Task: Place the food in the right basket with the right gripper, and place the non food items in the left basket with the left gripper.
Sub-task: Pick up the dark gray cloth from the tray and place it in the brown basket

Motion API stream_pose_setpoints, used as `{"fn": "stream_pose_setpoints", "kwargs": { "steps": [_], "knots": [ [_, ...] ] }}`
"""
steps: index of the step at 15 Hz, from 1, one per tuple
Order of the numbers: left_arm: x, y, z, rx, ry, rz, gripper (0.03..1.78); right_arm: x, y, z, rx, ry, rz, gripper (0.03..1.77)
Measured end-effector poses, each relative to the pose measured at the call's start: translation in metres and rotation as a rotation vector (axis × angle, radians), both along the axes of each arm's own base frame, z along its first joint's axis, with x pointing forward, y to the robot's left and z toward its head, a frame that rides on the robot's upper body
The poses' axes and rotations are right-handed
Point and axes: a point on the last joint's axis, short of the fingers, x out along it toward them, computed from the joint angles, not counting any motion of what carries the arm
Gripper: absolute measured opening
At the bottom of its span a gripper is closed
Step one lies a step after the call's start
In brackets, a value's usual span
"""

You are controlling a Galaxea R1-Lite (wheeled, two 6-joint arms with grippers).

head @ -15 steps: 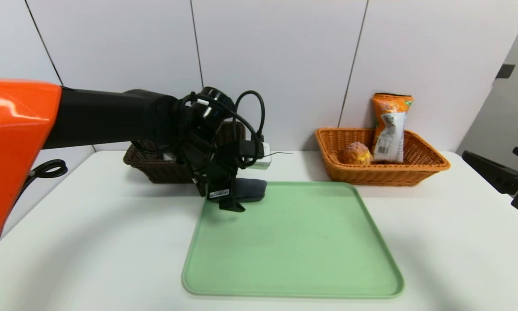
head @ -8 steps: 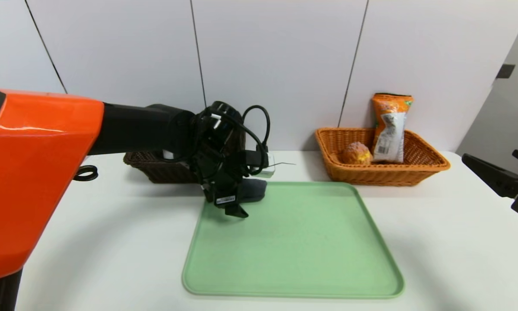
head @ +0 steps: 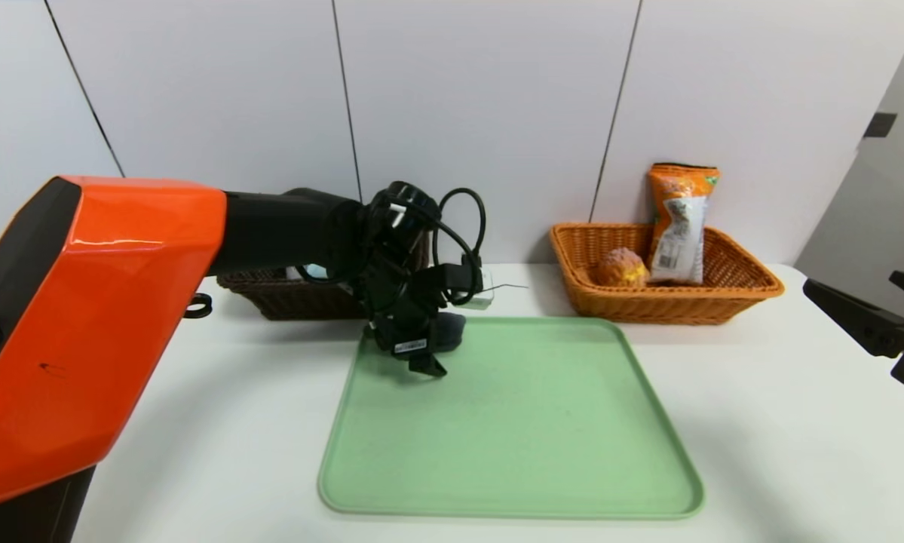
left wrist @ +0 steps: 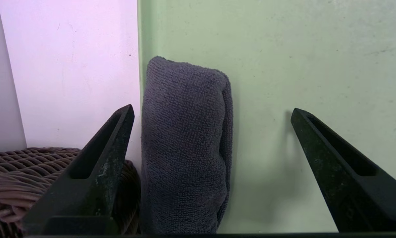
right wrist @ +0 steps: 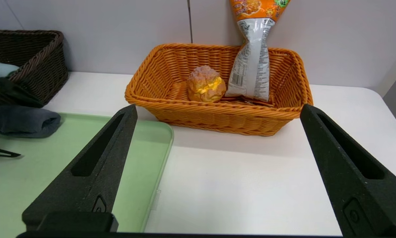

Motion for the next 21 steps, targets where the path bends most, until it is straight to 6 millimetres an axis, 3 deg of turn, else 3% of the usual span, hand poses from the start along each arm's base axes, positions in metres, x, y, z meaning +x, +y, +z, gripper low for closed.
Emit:
{"fn": "stream_pose_setpoints", "kwargs": {
  "steps": [12,21],
  "knots": [
    [0.014,0.006,-0.009,0.001,0.003,0.042,1.69,-0.006,0.001,0.002,0.016,-0.016,0.024,1.7],
    [0.0,-0.004,-0.015,0.013,0.04,0.004,1.69,-0.007,0.001,0.0,0.019,-0.009,0.023,1.7]
  ]
}}
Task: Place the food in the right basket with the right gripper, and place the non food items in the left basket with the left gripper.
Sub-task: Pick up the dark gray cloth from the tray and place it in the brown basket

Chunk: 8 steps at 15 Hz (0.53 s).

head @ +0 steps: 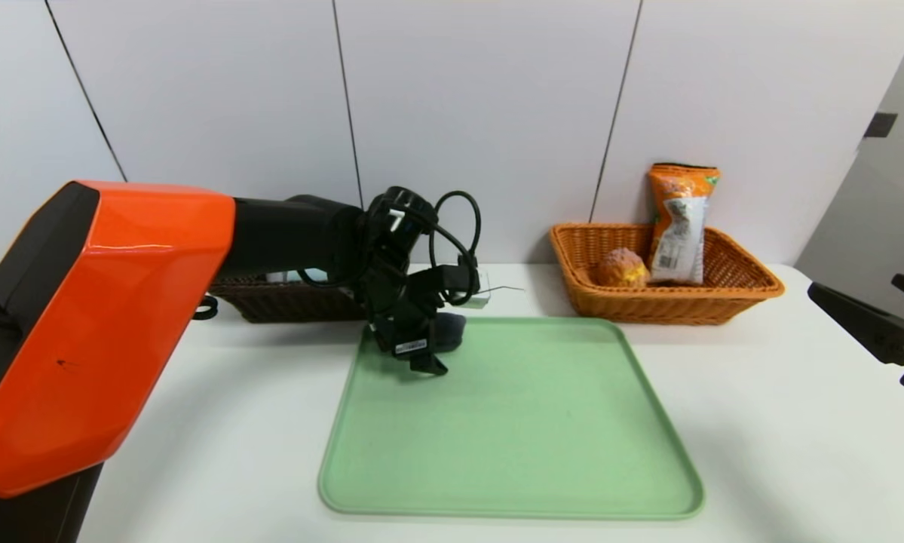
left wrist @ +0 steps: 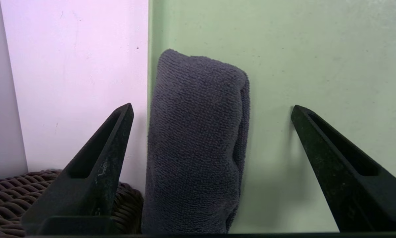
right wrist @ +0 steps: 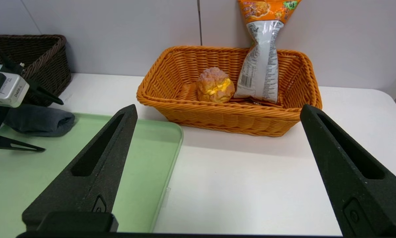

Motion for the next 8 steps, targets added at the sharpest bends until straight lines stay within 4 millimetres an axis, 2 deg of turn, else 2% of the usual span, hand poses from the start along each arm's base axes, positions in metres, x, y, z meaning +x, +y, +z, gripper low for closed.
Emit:
{"fn": "stream_pose_setpoints", "kwargs": {
  "steps": [2,3,5,8],
  "knots": [
    [-0.0031,-0.0006,0.0006,0.003,0.004,-0.004,1.69,-0.0002,0.0001,-0.0014,0.0,0.004,0.001,1.7],
    [-0.0041,-0.0005,0.0005,0.005,0.007,-0.005,1.6,-0.0003,0.0,-0.0019,0.0,0.006,0.0,1.7],
    [-0.0058,-0.0003,0.001,0.007,0.009,-0.007,1.29,-0.0004,0.0001,-0.0017,0.0,0.005,0.002,1.7],
    [-0.0069,0.0005,0.0001,0.011,0.01,-0.007,0.93,-0.0004,0.0001,-0.0015,0.0,0.004,0.002,1.7]
  ]
}}
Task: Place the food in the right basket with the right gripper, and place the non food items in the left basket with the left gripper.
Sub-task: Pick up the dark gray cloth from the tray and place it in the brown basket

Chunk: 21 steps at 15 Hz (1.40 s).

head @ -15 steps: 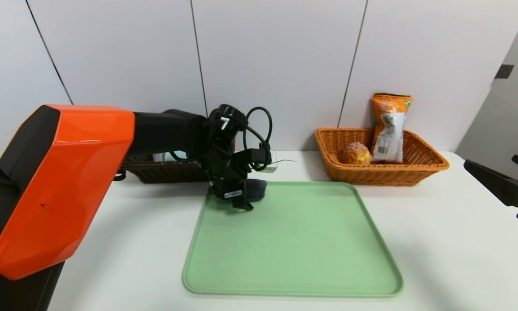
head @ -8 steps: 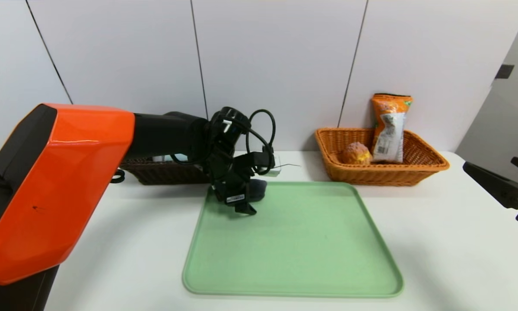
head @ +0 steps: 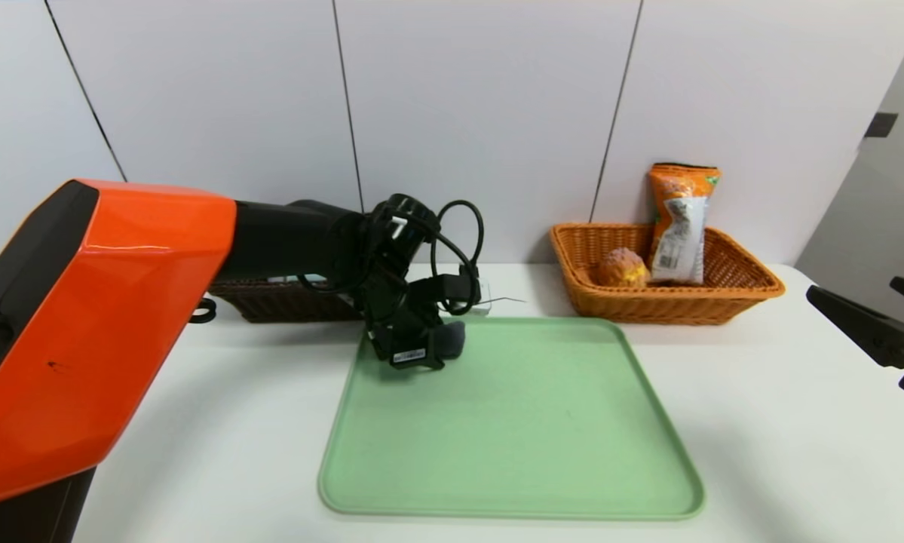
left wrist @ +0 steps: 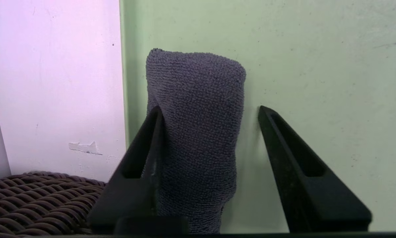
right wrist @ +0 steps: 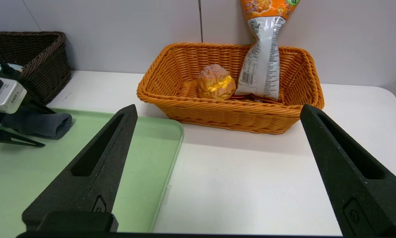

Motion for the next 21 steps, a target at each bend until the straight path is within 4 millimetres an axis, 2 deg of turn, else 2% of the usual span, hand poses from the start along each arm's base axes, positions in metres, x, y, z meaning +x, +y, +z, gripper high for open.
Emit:
{"fn": "stream_pose_setpoints", "kwargs": {
  "steps": [2,3,4,6,8,10,12,16,18,21],
  "knots": [
    [-0.001,-0.001,0.0,-0.001,-0.001,-0.003,0.76,0.0,0.0,0.0,0.0,0.0,0.0,1.7],
    [-0.002,-0.001,0.002,-0.002,-0.005,-0.004,0.44,0.0,0.0,0.0,0.0,0.0,0.002,1.7],
    [-0.003,-0.001,0.004,-0.004,-0.009,-0.005,0.22,0.0,0.0,0.0,-0.001,0.0,0.005,1.7],
    [-0.008,-0.002,0.014,-0.018,-0.023,-0.012,0.22,0.0,0.0,0.0,-0.001,0.001,0.007,1.7],
    [-0.016,-0.004,0.035,-0.062,-0.062,-0.01,0.22,-0.001,0.0,-0.001,0.0,0.004,0.008,1.7],
    [-0.031,-0.008,0.069,-0.155,-0.096,0.03,0.22,-0.001,0.001,-0.003,0.0,0.012,0.01,1.7],
    [-0.045,-0.008,0.113,-0.309,-0.144,0.104,0.22,-0.002,0.001,-0.006,-0.001,0.02,0.011,1.7],
    [-0.056,0.01,0.171,-0.647,-0.259,0.286,0.22,-0.005,0.001,-0.01,-0.003,0.025,0.011,1.7],
    [-0.052,0.024,0.182,-0.801,-0.32,0.426,0.22,-0.006,0.001,-0.009,-0.005,0.02,0.009,1.7],
    [-0.032,0.056,0.166,-0.951,-0.446,0.679,0.22,-0.006,0.001,-0.006,-0.008,0.008,0.009,1.7]
  ]
}}
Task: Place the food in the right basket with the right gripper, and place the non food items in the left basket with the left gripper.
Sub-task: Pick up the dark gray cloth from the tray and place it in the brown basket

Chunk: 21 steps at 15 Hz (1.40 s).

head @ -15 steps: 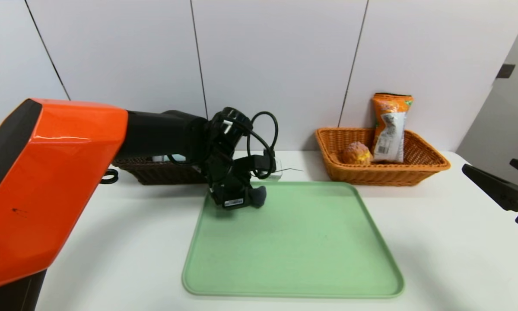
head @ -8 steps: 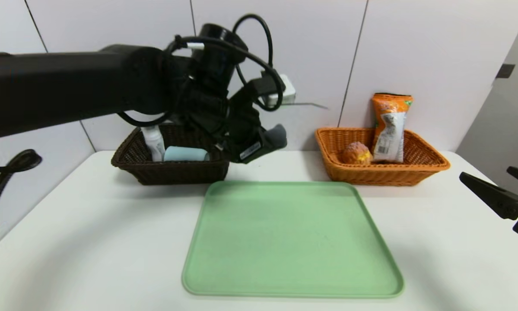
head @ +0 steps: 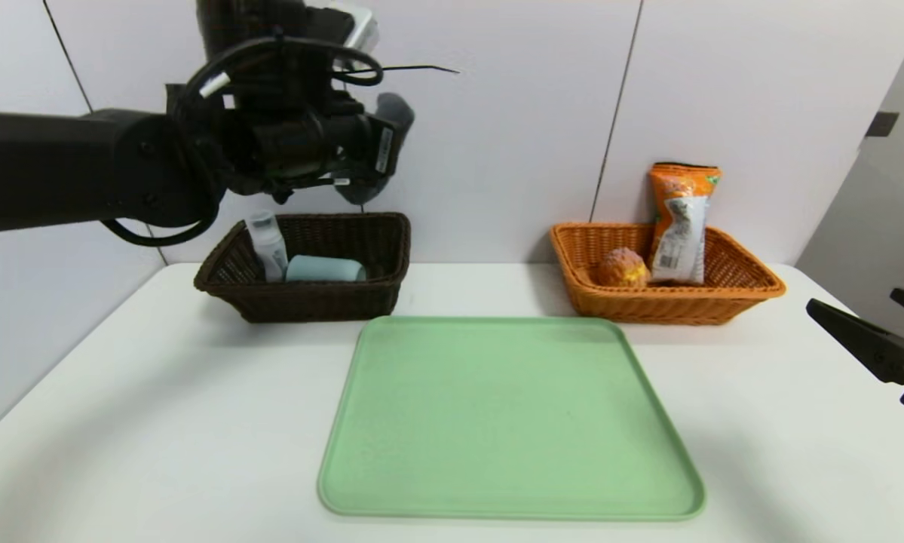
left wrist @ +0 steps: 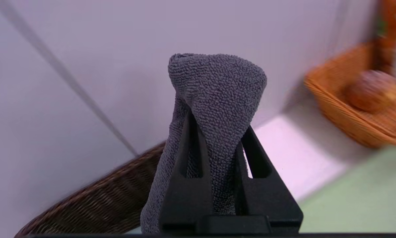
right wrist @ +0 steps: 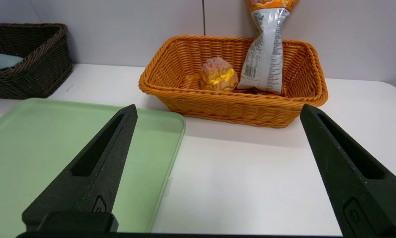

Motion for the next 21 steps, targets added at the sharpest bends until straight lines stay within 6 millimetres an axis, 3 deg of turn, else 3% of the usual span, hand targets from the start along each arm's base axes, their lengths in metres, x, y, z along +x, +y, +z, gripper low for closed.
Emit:
{"fn": "stream_pose_setpoints", "kwargs": {
  "steps": [3,5,12,17,21],
  "knots": [
    [0.022,0.042,-0.035,-0.095,-0.043,0.245,0.22,0.0,0.0,0.001,0.0,-0.004,0.0,1.7],
    [0.036,0.059,-0.06,-0.175,-0.039,0.332,0.22,0.0,0.0,0.001,0.0,-0.003,0.0,1.7],
    [0.076,0.054,-0.122,-0.252,-0.026,0.363,0.22,-0.002,0.0,-0.001,0.002,0.002,-0.001,1.7],
    [0.087,0.049,-0.135,-0.244,-0.01,0.363,0.22,-0.003,0.001,-0.002,0.003,0.003,0.003,1.7],
    [0.09,0.048,-0.137,-0.267,-0.051,0.356,0.82,-0.003,0.001,-0.002,0.005,0.004,0.002,1.7]
  ]
}}
